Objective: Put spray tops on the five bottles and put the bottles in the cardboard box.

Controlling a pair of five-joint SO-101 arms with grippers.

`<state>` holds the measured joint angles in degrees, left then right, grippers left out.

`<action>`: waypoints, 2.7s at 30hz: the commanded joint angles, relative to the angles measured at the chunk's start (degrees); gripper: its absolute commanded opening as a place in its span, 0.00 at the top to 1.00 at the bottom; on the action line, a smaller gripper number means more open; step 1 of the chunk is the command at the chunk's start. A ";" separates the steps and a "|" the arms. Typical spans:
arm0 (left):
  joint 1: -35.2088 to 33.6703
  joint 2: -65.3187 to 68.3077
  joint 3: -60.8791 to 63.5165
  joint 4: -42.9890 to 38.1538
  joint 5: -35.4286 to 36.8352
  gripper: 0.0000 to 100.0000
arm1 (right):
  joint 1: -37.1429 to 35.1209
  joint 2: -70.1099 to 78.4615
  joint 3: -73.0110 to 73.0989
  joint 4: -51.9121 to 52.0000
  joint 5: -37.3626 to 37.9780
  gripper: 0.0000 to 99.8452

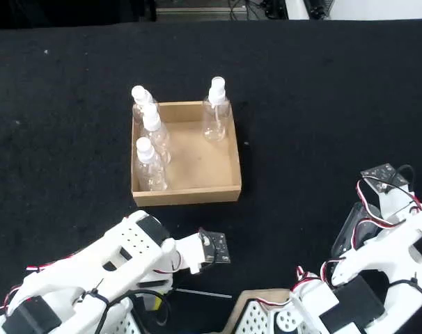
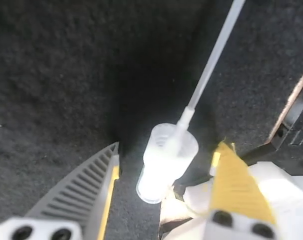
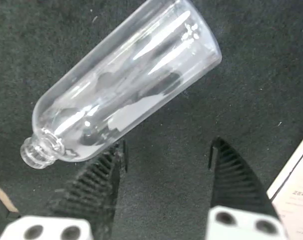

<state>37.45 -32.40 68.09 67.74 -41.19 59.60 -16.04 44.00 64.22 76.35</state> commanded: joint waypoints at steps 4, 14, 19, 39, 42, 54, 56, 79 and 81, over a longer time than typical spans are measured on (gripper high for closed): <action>0.84 -0.70 -1.10 0.00 0.44 0.81 | 0.53 0.04 -2.86 -1.23 0.00 0.75; 0.31 -0.79 -7.60 8.53 0.35 0.83 | 0.53 0.04 -2.86 -1.23 0.00 0.75; 0.66 -0.79 -7.60 5.98 0.44 0.93 | 0.79 0.04 -2.86 -1.23 0.00 0.75; -22.20 -0.79 -20.09 23.12 -15.74 0.92 | 0.97 0.04 -3.03 -1.32 0.00 0.75; -31.60 -0.35 -22.73 25.23 -23.65 0.92 | 0.88 0.04 -3.12 -1.32 0.00 0.75; -54.81 -0.70 -25.54 27.60 -55.21 0.92 | 0.97 0.04 -3.03 -1.32 0.00 0.75; -59.91 -0.70 -27.03 27.60 -57.23 0.92 | 0.97 0.04 -3.12 -1.32 0.00 0.75; -86.90 0.00 -14.46 -9.41 -50.20 0.90 | -0.09 0.04 -3.03 -1.32 0.00 0.75; -86.90 0.00 -14.37 -9.49 -49.05 0.83 | -0.09 0.04 -3.03 -1.32 0.00 0.75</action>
<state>-49.14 -32.40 54.11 60.00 -85.41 59.60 -16.04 44.00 64.22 76.35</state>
